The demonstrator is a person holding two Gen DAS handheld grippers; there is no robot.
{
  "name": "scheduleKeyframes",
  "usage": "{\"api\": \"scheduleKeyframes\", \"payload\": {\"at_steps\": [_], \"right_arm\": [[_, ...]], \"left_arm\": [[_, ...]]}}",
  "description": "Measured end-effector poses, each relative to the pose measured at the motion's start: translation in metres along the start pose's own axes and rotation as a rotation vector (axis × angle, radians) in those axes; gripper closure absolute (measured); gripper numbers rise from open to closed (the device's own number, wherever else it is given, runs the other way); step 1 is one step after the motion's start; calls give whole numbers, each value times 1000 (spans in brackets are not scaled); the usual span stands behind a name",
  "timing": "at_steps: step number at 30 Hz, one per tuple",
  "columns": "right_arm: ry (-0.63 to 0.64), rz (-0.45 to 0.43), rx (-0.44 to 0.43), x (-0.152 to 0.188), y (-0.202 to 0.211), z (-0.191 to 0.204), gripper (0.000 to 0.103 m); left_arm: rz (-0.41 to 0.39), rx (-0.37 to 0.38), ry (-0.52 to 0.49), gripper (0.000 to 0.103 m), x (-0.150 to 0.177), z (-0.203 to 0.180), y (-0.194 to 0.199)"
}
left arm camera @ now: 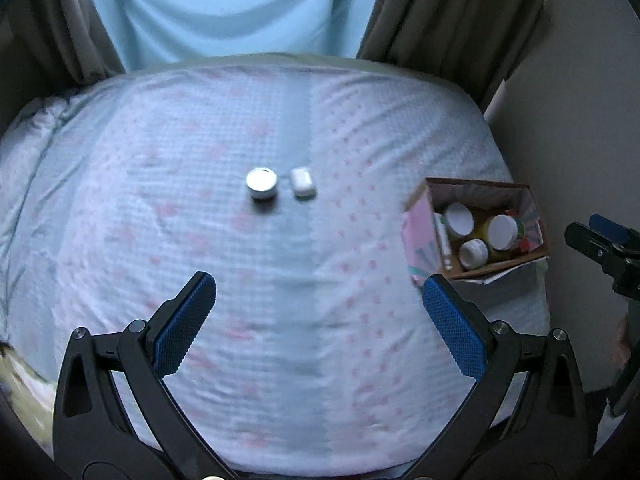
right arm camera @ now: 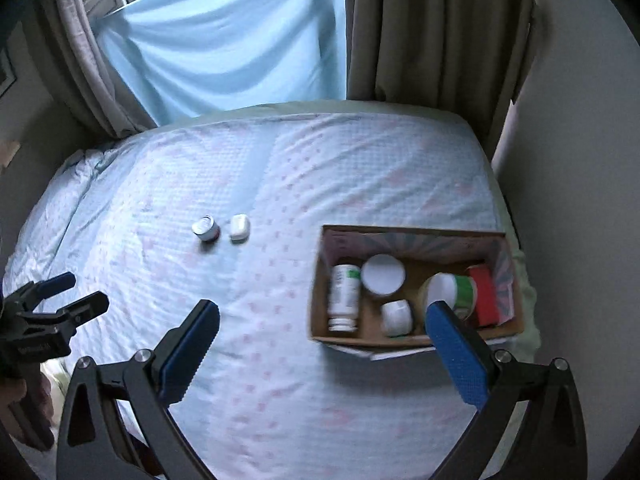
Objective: Organize rigid objects
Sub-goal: 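Move both tools back toward the silver tin and white earbud case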
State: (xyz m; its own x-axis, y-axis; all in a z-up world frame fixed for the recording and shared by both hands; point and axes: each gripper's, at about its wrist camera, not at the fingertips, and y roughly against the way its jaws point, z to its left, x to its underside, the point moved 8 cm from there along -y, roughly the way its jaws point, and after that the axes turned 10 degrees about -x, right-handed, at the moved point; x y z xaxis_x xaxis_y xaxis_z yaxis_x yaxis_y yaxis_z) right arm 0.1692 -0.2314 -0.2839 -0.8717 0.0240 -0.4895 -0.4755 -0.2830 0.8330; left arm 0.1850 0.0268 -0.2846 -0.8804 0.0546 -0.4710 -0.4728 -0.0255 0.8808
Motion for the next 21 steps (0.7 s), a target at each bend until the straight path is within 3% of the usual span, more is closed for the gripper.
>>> {"api": "scheduleKeyframes", "payload": {"at_steps": [6, 12, 21], "right_arm": [[-64, -1, 12, -7, -21, 54, 0], [-93, -37, 46, -31, -43, 99, 0], [-16, -62, 86, -65, -100, 129, 0]], "left_arm": [[-63, -10, -58, 0, -11, 63, 6], [-91, 7, -109, 0, -33, 112, -21], [-148, 62, -235, 0, -69, 128, -92]]}}
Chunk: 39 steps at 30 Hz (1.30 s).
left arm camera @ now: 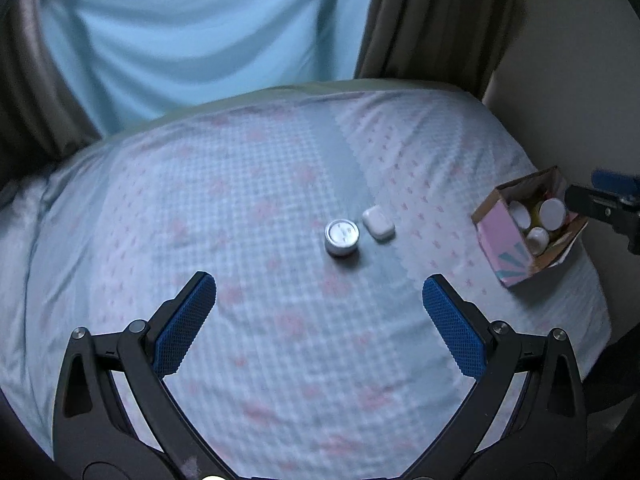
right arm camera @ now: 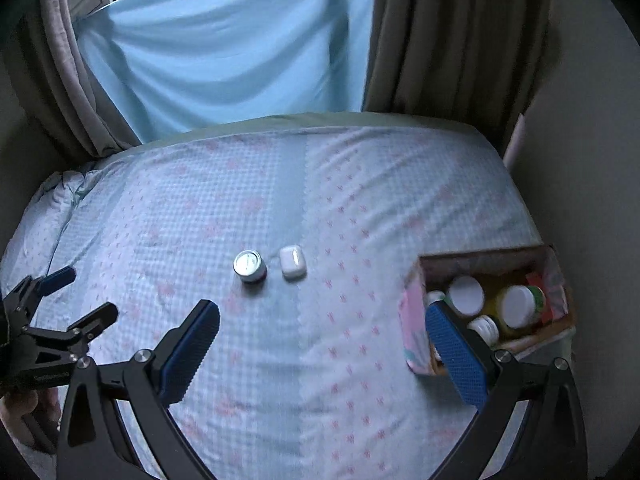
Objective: Organize rigid objects
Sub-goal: 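Move both tools back toward the silver tin and white earbud case, then grasp the silver tin with the left tool while the right tool grasps the white earbud case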
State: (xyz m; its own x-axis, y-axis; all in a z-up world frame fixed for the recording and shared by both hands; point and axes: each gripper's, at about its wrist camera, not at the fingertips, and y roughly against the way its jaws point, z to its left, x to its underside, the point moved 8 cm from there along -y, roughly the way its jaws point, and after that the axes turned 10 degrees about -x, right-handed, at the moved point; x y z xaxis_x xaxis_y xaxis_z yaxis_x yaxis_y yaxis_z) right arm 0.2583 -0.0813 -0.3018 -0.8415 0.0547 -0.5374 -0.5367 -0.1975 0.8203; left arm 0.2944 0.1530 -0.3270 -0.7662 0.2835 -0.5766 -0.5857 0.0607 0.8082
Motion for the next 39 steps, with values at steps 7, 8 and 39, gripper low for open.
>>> {"api": "scheduleKeyframes", "payload": {"at_steps": [7, 8, 39], "right_arm": [[84, 20, -31, -3, -80, 0, 0], [95, 26, -34, -2, -92, -2, 1], [289, 111, -78, 16, -321, -8, 60]], "left_arm": [[-10, 76, -111, 0, 0, -21, -95], [-10, 85, -118, 0, 1, -24, -105], [-75, 201, -280, 53, 23, -99, -284]]}}
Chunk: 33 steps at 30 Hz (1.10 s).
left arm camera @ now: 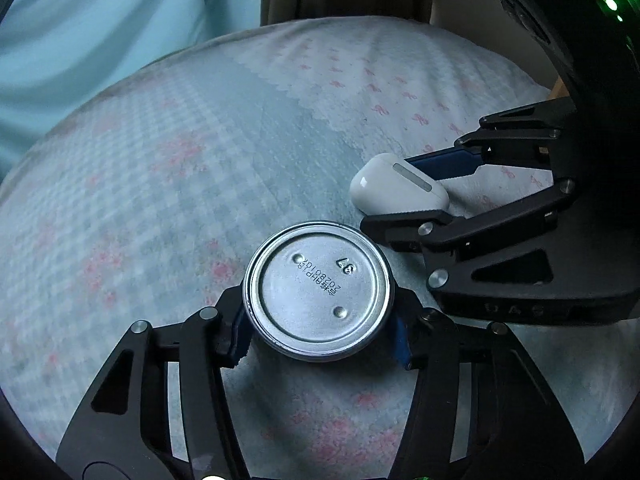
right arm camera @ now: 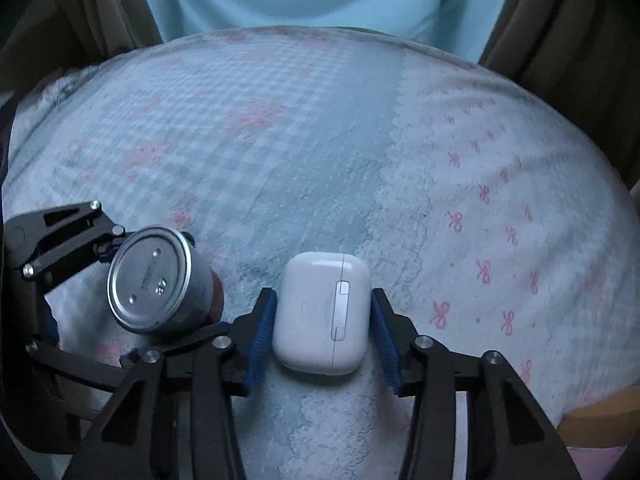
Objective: Organize rigid objects
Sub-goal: 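Grasp the silver tin with the left tool while the right tool grasps the white earbud case, then carry the silver tin and earbud case toward the cardboard box with both tools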
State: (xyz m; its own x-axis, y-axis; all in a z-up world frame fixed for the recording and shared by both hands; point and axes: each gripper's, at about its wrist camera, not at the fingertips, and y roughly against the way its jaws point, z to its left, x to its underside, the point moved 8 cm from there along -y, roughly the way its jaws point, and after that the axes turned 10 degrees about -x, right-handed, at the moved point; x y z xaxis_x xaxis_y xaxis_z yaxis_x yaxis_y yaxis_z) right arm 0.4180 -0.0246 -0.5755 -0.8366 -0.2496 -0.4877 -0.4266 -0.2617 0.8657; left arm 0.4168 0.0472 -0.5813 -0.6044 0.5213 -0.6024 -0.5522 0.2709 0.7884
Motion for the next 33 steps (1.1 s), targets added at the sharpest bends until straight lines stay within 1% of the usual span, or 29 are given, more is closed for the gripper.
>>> {"api": "scheduleKeyframes", "payload": {"at_steps": [5, 8, 11, 17, 20, 23, 27, 30, 33], "right_arm": [[-45, 12, -15, 0, 2, -5, 60], [-52, -5, -10, -1, 11, -3, 61], [-55, -19, -5, -3, 21, 0, 61], [-67, -55, -1, -6, 58, 12, 61], [-73, -78, 5, -9, 89, 20, 61], [-85, -99, 15, -11, 130, 28, 61], [-158, -104, 33, -11, 197, 37, 61], [-205, -107, 49, -6, 244, 42, 61], [-246, -120, 62, 2, 286, 44, 61]], "left_arm": [[18, -3, 4, 53, -1, 2, 2], [27, -14, 10, 53, -1, 6, 8], [22, -23, 19, 53, 0, 9, 22], [5, -52, 40, 53, -5, 16, 62], [-3, -66, 63, 53, -12, 19, 93], [-14, -78, 105, 53, -23, 25, 135], [-15, -87, 156, 53, -42, 27, 196], [-5, -54, 194, 53, -53, 23, 240], [-10, -50, 193, 53, -62, 17, 276]]}}
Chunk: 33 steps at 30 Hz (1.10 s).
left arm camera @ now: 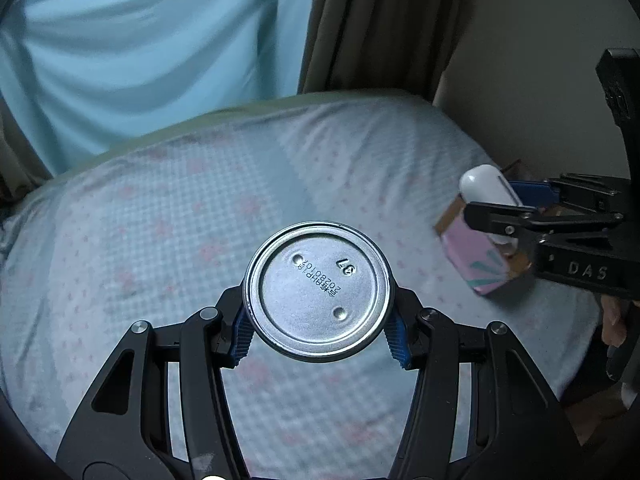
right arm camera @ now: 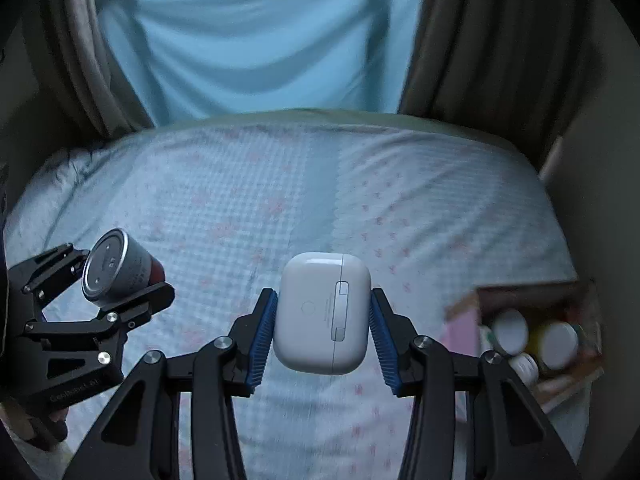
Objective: Organize rigid objects
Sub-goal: 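Carry the silver tin and earbud case toward the cardboard box with both tools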
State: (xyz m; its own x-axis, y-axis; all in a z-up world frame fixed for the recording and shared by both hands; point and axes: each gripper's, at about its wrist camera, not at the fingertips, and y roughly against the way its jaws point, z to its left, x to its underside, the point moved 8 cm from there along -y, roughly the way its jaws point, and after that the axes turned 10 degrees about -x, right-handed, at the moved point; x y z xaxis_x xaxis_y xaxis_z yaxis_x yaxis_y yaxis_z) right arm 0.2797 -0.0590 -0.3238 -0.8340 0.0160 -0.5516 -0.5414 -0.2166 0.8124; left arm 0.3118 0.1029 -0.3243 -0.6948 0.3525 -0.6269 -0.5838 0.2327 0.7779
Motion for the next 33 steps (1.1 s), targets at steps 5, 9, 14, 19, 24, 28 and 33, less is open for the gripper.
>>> {"api": "scheduleKeyframes", "payload": {"at_steps": [5, 9, 14, 19, 24, 28, 33], "right_arm": [[-51, -24, 35, 10, 55, -16, 60], [-87, -33, 56, 19, 87, -39, 60], [-116, -38, 74, 33, 124, -79, 61], [-160, -35, 58, 47, 148, -140, 60], [-181, -25, 59, 54, 163, -210, 60], [-201, -12, 58, 55, 162, -264, 60], [-214, 39, 56, 51, 140, -326, 60]], "left_arm": [[-20, 14, 0, 53, -9, -22, 44], [-17, 31, 2, 53, -13, -50, 62], [-7, 48, -14, 53, -21, -99, 75], [1, 29, -30, 53, -35, -158, 79], [33, 44, 3, 53, -48, -220, 62], [68, 45, 21, 53, -56, -262, 37], [127, 43, 42, 53, -64, -304, -4]]}}
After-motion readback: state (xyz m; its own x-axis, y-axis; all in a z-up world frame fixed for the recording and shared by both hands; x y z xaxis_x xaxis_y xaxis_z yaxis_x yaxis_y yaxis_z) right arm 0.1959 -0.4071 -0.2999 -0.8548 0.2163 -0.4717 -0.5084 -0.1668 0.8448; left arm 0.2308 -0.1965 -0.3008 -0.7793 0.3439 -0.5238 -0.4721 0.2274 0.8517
